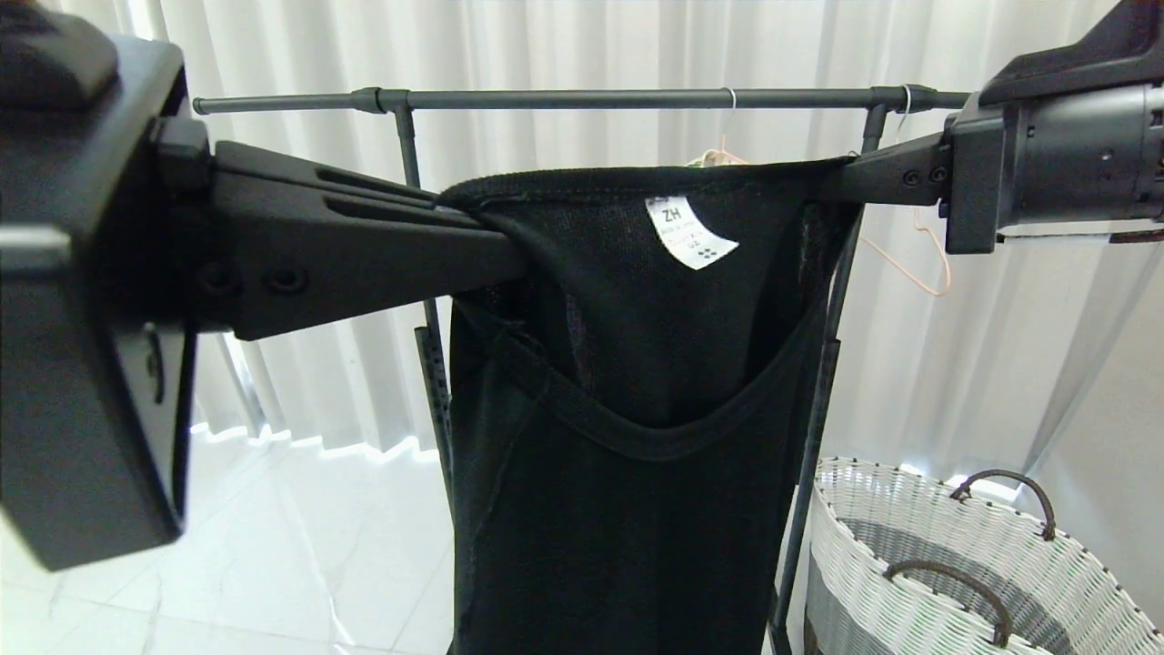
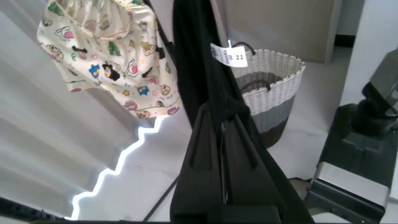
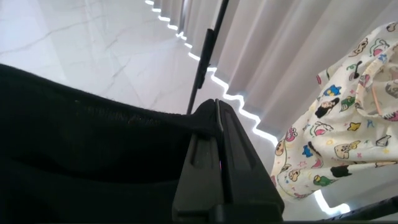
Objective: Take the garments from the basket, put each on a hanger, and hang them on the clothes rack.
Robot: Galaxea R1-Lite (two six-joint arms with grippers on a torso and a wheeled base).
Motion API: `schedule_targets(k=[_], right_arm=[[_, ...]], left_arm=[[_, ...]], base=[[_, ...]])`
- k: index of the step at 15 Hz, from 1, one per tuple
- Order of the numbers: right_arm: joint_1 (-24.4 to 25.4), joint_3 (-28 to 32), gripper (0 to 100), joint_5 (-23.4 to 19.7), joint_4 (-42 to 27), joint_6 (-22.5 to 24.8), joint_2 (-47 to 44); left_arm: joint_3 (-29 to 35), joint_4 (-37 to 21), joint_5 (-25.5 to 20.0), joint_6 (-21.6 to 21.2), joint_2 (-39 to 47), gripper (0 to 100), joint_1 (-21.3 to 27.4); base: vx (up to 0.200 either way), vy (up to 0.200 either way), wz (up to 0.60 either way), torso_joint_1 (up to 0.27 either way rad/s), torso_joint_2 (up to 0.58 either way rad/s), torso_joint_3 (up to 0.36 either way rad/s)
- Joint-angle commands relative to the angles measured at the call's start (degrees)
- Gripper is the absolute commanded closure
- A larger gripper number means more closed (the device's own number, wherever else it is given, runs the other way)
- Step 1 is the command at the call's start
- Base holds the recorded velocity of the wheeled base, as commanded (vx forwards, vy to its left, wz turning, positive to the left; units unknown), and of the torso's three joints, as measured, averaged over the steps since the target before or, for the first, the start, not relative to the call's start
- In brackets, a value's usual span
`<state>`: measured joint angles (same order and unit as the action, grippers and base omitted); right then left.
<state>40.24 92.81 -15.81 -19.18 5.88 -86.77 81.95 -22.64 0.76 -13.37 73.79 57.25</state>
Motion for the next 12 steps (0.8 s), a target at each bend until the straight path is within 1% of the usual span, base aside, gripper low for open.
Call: schedule_targets(k=[1, 6, 7, 9, 10, 11, 12], right_arm=[[0.01, 0.01, 100, -0.01, 0.02, 0.01, -0.33], [-0.16, 0.01, 100, 0.25, -0.42, -0.08, 0.9], [-0.69, -0.08, 100, 0.25, -1.57, -0.08, 2.31], [-1.57, 0.01, 100, 0.17, -5.61, -0.08, 5.12], [-1.66, 0.01, 100, 0.17, -6.66, 0.01, 6.44], [-1.39, 0.01, 100, 0.17, -7.89, 0.01, 7.85], [-0.87, 0.01, 100, 0.17, -9.65, 0.1, 9.08]], left_arm=[[-0.03, -0.04, 0.04, 0.01, -0.14, 100, 0.41], [-0.03, 0.05, 0.21, 0.1, 0.13, 100, -0.12], [0.14, 0.05, 0.65, 0.19, 0.57, 100, -1.7], [1.2, 0.4, 0.47, 0.28, 2.5, 100, -8.12], [2.17, 0.4, 0.39, 0.37, 3.82, 100, -10.58], [3.22, 0.49, 0.39, 0.54, 5.14, 100, -12.77], [4.19, 0.49, 0.39, 0.54, 6.1, 100, -13.65]], base=[[0.0, 0.0, 0.0, 0.0, 0.0, 0.0], [0.0, 0.0, 0.0, 0.0, 0.0, 0.0], [0.0, 0.0, 0.0, 0.0, 0.0, 0.0], [0.0, 0.0, 0.0, 0.0, 0.0, 0.0], [0.0, 0.0, 0.0, 0.0, 0.0, 0.0], [0.0, 0.0, 0.0, 0.0, 0.0, 0.0], [0.0, 0.0, 0.0, 0.0, 0.0, 0.0]])
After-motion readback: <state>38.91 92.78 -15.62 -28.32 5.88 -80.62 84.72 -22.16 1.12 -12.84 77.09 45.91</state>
